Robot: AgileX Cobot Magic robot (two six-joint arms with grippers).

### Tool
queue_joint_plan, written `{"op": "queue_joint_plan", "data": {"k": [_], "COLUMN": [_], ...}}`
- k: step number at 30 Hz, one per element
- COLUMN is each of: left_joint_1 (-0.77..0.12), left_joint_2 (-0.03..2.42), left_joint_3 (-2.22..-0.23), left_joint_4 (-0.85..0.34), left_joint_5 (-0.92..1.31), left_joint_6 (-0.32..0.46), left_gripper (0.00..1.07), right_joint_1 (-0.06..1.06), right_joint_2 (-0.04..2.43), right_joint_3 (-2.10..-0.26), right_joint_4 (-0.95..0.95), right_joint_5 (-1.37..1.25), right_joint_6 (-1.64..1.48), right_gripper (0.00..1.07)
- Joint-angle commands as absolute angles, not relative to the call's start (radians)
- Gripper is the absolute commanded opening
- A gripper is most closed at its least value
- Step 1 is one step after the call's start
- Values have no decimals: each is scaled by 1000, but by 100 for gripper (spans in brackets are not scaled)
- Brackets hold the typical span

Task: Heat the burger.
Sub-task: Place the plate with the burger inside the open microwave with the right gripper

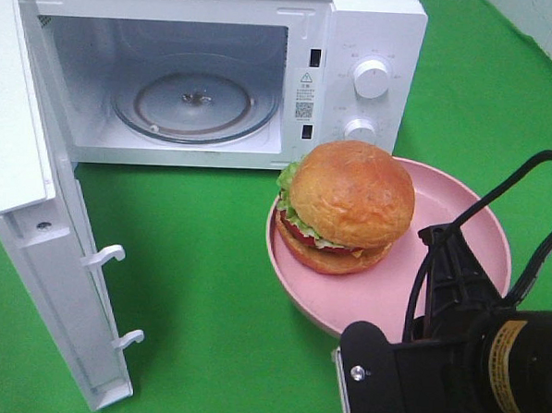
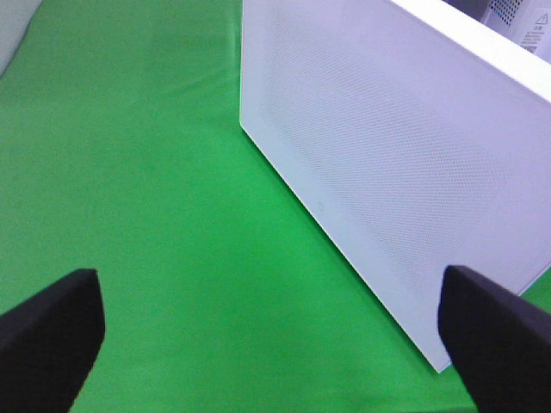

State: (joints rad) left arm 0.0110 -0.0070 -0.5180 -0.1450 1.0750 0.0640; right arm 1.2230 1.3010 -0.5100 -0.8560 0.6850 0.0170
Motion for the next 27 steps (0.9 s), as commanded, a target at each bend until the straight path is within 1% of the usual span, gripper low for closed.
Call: {"op": "queue_joint_plan", "data": {"k": [1, 4, 19, 21, 22, 23, 24, 25, 27], "left_joint_1": [5, 5, 5, 5, 5, 5, 5, 5, 5], "left_joint_2": [-22, -22, -22, -22, -22, -22, -22, -22, -22], "left_joint_3": [-514, -514, -514, -514, -514, -514, -514, -514, -514], "left_joint_4": [-147, -147, -147, -147, -147, -147, -147, -147, -147], "left_joint_5": [1067, 1067, 1067, 1067, 1067, 1067, 1067, 1067, 1067], "left_joint_6": [64, 64, 64, 64, 64, 64, 64, 64, 64], "left_gripper": [98, 98, 98, 98, 98, 98, 98, 98, 98], "right_joint_1": [1227, 1223, 1223, 1203, 1169, 1169, 1129, 1129, 1075], "right_joint_2": [1292, 1292, 1292, 1292, 1292, 1292, 1292, 1292, 1292], "right_joint_3": [-509, -509, -509, -509, -509, -509, -509, -509, -509], "right_joint_4": [-909, -905, -909, -905, -905, -905, -905, -905, -905], "right_joint_5": [659, 623, 542, 526, 505, 505, 479, 479, 433], "right_joint_6": [-9, -68, -170, -189, -195, -195, -216, -216, -308], "right_gripper": [0, 0, 0, 0, 0, 0, 0, 0, 0]}}
